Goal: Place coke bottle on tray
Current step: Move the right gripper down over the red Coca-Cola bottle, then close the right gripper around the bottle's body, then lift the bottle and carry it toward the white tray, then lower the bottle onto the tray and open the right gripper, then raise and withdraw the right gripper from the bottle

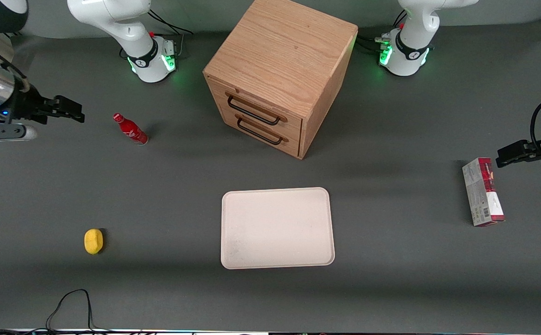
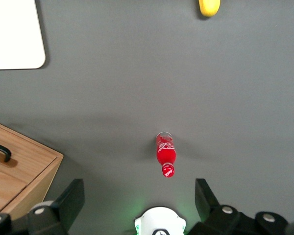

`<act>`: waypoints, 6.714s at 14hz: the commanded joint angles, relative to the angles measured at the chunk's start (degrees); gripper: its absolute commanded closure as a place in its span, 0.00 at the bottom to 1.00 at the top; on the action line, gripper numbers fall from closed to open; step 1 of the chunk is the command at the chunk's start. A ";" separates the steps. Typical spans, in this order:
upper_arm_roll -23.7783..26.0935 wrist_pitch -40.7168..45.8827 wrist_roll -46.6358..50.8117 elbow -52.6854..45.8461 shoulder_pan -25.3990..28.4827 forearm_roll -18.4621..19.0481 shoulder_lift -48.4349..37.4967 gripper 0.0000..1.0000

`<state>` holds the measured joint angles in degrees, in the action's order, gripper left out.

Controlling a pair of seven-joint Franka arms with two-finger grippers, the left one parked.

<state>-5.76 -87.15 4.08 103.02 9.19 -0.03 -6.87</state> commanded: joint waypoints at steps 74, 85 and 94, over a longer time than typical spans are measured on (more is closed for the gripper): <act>21.75 -35.90 12.01 -43.16 8.12 14.00 58.29 0.00; 17.65 -26.58 11.83 -17.12 0.83 -1.01 27.94 0.00; 1.63 -12.01 0.77 8.61 0.83 -1.40 -4.19 0.00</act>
<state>-3.48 -100.66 7.80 108.51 9.61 -2.51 -6.92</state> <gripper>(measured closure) 0.000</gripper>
